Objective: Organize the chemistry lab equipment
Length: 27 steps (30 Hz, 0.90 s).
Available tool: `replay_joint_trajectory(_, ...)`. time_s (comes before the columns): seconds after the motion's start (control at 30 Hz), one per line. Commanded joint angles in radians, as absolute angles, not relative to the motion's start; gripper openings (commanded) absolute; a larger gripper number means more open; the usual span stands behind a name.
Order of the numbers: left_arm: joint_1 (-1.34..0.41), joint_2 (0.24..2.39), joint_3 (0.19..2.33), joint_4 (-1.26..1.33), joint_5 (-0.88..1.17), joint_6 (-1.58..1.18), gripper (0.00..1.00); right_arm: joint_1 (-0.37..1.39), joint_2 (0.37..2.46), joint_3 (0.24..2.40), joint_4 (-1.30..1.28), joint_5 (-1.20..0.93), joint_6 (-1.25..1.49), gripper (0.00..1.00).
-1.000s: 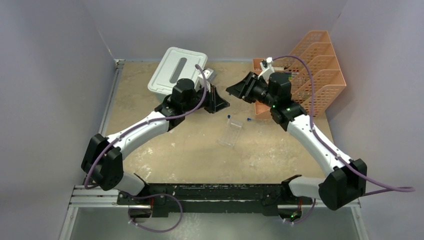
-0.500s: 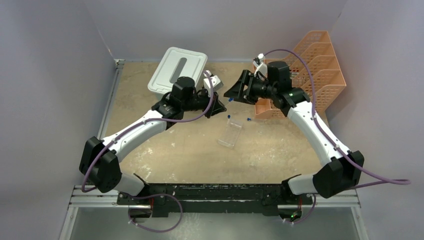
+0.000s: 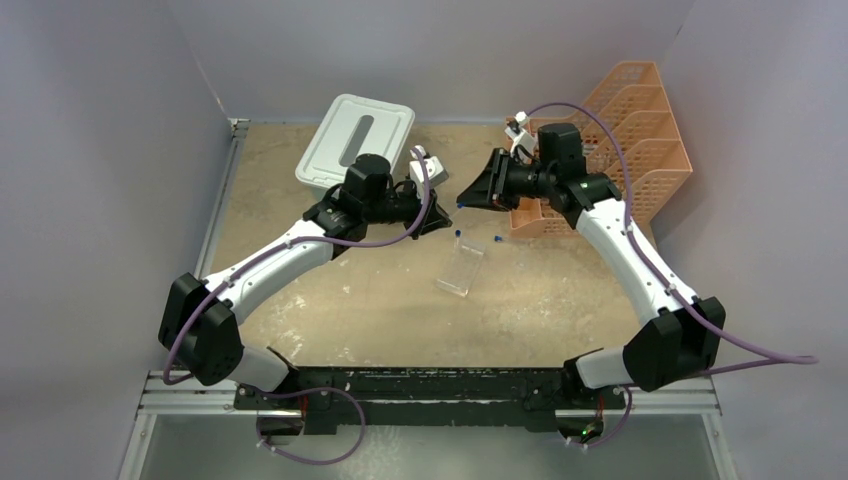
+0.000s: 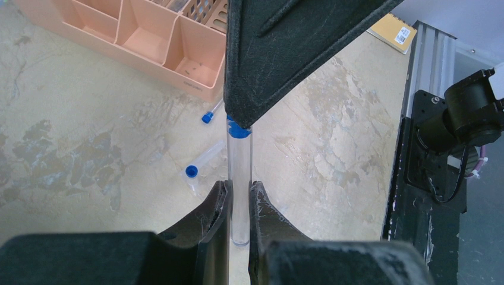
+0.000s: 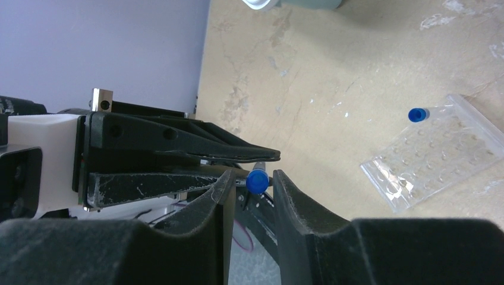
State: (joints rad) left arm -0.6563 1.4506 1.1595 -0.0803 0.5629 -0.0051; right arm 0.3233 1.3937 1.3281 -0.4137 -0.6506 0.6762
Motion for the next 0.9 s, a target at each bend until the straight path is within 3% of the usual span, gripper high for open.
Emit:
replay_joint_trajectory(0.0,-0.66,1.42,1.211,-0.044,0.595,0.02,0.0,0.321,1.375,1.354,-0.384,-0.723,0.659,0.32)
replay_joint_trajectory(0.1,-0.662,1.42,1.208,-0.032,0.598,0.012,0.0,0.321,1.387,1.354,-0.375,-0.738,0.655,0.32)
replay_joint_trajectory(0.27,-0.661,1.418,1.209,-0.016,0.592,-0.008,0.0,0.321,1.399,1.358,-0.377,-0.762,0.646,0.23)
replay_joint_trajectory(0.7,-0.661,1.416,1.196,0.02,0.603,-0.046,0.0,0.321,1.436,1.374,-0.403,-0.768,0.603,0.27)
replay_joint_trajectory(0.87,-0.66,1.423,1.195,0.014,0.601,-0.047,0.0,0.322,1.429,1.377,-0.397,-0.74,0.592,0.19)
